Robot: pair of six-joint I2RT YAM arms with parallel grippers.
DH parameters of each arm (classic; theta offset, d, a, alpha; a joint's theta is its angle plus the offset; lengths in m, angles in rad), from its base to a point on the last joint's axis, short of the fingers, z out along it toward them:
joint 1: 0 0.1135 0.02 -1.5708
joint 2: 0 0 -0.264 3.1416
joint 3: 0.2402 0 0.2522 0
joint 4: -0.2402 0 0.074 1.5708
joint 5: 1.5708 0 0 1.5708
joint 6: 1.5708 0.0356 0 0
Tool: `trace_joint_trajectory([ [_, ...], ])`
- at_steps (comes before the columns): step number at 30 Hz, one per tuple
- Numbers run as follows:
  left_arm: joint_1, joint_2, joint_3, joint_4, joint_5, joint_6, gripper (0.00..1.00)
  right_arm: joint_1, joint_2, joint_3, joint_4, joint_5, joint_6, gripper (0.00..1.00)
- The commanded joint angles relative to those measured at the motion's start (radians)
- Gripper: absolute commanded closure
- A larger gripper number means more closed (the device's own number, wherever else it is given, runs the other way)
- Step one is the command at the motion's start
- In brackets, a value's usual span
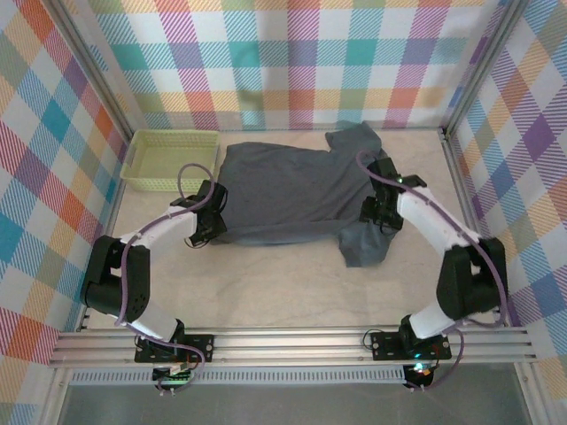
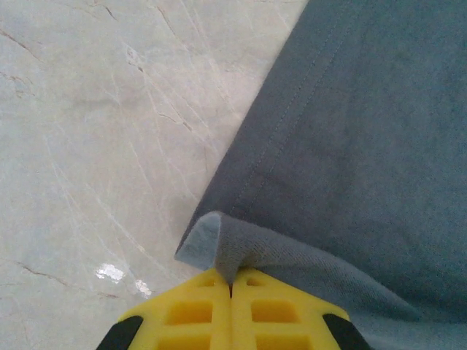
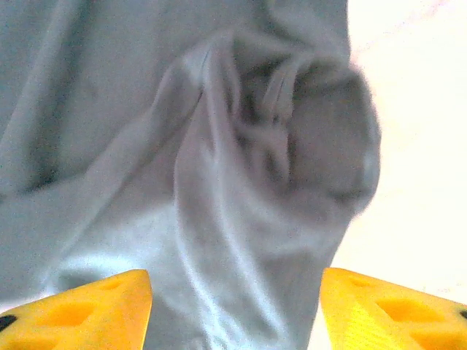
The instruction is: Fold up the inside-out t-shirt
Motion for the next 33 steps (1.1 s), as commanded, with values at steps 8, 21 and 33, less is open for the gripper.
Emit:
trace_joint_trajectory([
  [8, 0.013, -0.011, -0.005, -0.002, 0.025, 0.013, 1.00, 0.258, 0.071, -0.139, 0.052, -0.069, 0.108, 0.44],
  [21, 0.013, -0.031, -0.009, -0.013, 0.028, 0.014, 1.00, 0.311, 0.204, -0.153, 0.042, -0.019, 0.146, 0.66],
  [33, 0.012, -0.096, -0.009, -0.035, 0.035, 0.013, 1.00, 0.363, -0.025, -0.088, -0.219, 0.232, 0.201, 0.97],
])
